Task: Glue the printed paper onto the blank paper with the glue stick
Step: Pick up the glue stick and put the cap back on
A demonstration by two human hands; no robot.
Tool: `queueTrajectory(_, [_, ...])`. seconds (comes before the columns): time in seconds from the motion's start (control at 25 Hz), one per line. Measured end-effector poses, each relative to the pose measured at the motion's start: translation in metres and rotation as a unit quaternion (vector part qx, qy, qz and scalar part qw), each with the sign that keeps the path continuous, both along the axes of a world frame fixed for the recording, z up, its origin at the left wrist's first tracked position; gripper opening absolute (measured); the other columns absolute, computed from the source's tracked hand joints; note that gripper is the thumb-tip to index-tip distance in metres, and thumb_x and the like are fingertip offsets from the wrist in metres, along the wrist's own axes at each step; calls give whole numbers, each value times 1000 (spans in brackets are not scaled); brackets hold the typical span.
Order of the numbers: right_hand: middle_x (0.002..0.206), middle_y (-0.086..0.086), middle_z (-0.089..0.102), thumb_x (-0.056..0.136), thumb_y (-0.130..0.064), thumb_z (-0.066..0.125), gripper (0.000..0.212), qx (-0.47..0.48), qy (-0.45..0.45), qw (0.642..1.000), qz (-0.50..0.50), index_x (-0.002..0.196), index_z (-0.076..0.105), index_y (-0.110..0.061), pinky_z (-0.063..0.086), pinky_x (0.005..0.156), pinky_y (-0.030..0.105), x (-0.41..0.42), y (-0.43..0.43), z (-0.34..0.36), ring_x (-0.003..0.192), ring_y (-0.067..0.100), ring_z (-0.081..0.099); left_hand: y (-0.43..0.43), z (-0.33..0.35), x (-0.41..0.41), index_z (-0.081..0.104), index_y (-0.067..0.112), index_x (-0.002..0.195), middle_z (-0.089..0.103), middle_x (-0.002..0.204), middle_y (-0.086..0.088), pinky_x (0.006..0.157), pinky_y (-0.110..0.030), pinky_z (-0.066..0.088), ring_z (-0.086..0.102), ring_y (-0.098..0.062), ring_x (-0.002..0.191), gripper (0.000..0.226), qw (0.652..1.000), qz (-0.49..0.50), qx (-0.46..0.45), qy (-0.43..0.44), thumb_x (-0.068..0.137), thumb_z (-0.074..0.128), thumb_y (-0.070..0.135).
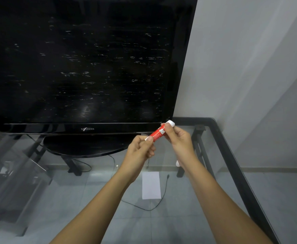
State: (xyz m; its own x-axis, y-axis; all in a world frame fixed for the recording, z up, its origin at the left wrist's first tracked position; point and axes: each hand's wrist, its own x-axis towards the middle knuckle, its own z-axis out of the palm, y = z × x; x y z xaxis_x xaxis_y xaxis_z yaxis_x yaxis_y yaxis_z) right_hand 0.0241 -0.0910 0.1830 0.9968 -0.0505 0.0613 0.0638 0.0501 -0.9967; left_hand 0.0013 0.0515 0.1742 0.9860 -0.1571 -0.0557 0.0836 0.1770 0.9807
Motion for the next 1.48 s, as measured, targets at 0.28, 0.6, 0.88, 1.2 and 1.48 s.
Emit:
queueTrajectory(0.28, [84, -15, 73, 75, -54, 60, 27, 12, -1, 1000, 8, 85, 71, -32, 49, 72, 8, -1, 6, 1, 92, 0, 65, -4, 1, -2, 56, 14, 88, 58, 55, 1, 49, -21, 43, 51, -8, 46, 52, 999, 19, 40, -3, 81, 38, 63])
queueTrajectory(0.6, [84, -17, 72, 75, -54, 60, 21, 4, -12, 1000, 24, 81, 72, -38, 47, 70, 6, -1, 7, 8, 90, -2, 65, -1, 3, 0, 56, 16, 62, 46, 40, 3, 42, -19, 37, 40, -9, 36, 59, 997, -26, 9, 76, 86, 33, 64])
queueTrajectory(0.88, [81, -18, 72, 75, -55, 59, 18, -9, -24, 1000, 9, 78, 72, -44, 46, 69, 6, 0, 6, 6, 88, -3, 65, 1, -6, 0, 58, 15, 72, 54, 54, 1, 48, -18, 41, 46, -7, 45, 44, 999, 31, 18, -17, 89, 41, 52])
queueTrajectory(1.2, [80, -15, 73, 67, -62, 62, 23, -32, -4, 999, -20, 75, 72, -43, 49, 67, 9, 1, 1, -7, 85, 2, 67, 5, 9, 2, 64, 14, 80, 66, 67, -4, 46, -18, 44, 60, -9, 50, 62, 982, 8, 98, 163, 83, 33, 68])
queueTrajectory(1.48, [81, -18, 72, 65, -65, 61, 30, -54, 45, 997, -16, 77, 70, -39, 50, 66, 11, 11, -6, -23, 86, 5, 68, 1, -16, -3, 59, 10, 112, 67, 105, -8, 78, -18, 48, 63, -15, 93, 38, 886, 107, 381, -242, 81, 68, 29])
